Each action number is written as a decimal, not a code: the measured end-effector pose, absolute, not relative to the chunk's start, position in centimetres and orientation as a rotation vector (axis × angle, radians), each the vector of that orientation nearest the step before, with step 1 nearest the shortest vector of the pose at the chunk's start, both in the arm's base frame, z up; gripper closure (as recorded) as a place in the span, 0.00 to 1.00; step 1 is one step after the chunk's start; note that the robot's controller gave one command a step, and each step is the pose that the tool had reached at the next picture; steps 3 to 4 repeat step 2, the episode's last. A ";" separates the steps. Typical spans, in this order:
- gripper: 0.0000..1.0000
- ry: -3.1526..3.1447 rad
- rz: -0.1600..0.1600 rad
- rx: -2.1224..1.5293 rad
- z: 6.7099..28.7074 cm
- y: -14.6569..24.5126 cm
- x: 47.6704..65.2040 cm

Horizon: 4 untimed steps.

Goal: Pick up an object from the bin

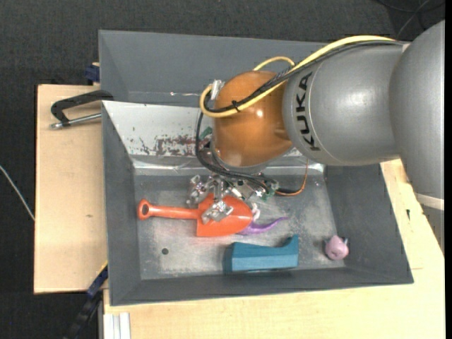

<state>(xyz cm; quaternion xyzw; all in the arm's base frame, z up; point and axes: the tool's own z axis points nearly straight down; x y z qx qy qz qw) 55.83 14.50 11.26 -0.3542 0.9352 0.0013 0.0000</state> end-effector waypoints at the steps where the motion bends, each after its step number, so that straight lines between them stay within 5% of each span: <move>1: 1.00 2.923 0.001 -1.125 14.7 14.9 55.5; 2: 1.00 2.940 0.002 -1.093 22.0 13.3 57.2; 4: 1.00 2.940 0.002 -1.093 22.0 13.3 57.2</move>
Offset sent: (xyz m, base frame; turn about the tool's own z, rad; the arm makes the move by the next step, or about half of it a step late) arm 0.0124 -0.0127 0.1062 0.0106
